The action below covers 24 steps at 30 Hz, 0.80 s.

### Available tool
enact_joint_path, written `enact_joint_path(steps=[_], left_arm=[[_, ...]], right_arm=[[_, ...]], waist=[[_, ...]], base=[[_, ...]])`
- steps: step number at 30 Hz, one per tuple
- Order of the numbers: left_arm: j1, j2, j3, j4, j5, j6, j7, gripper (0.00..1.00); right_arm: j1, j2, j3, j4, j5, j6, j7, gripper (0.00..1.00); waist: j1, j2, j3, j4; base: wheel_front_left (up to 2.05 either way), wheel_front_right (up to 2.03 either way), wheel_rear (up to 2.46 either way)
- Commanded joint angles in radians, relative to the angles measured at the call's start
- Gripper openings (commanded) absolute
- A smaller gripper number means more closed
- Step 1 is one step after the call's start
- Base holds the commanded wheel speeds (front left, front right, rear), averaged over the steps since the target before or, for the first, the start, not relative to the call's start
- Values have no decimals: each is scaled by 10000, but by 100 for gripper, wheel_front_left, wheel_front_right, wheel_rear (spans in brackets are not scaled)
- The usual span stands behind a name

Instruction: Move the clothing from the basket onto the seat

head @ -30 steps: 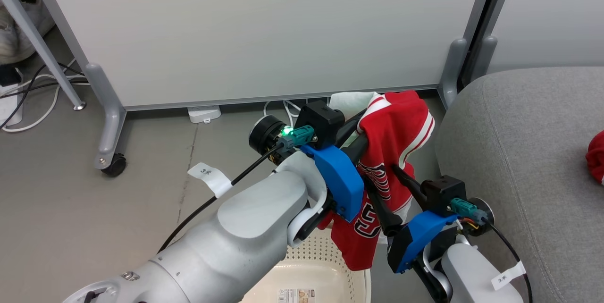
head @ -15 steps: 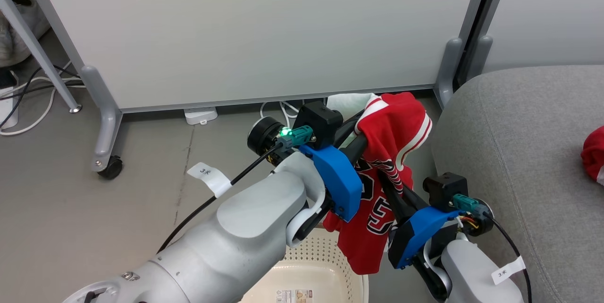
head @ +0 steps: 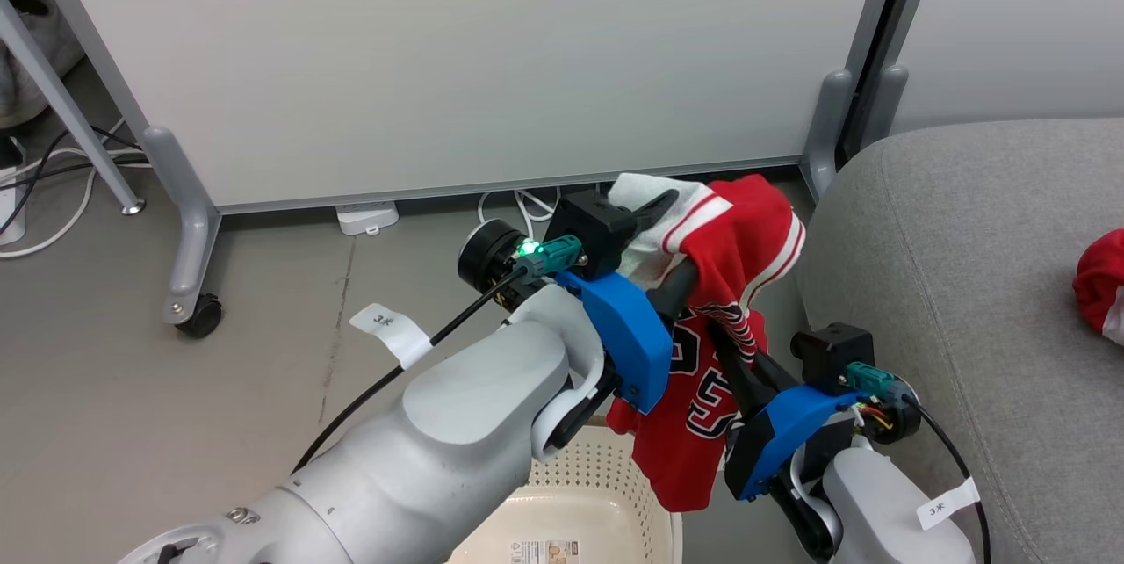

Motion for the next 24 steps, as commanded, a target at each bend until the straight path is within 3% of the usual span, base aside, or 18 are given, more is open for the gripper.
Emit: enact_joint_path(steps=[1, 13, 24], left_arm=[[60, -4, -29, 23, -12, -34, -8, 100], [1017, -1, 40, 43, 589, -28, -237, 100], [3239, 803, 2382, -1981, 3086, -322, -243, 100]], right_arm=[[-161, -9, -47, -24, 65, 5, -51, 0], [222, -7, -1212, -669, -306, 5, -57, 0], [524, -9, -1980, -1111, -687, 5, -57, 0]], waist=[[0, 0, -15, 4], [0, 0, -121, 206], [0, 0, -142, 218]], base=[[0, 0, 0], [0, 0, 0], [0, 0, 0]])
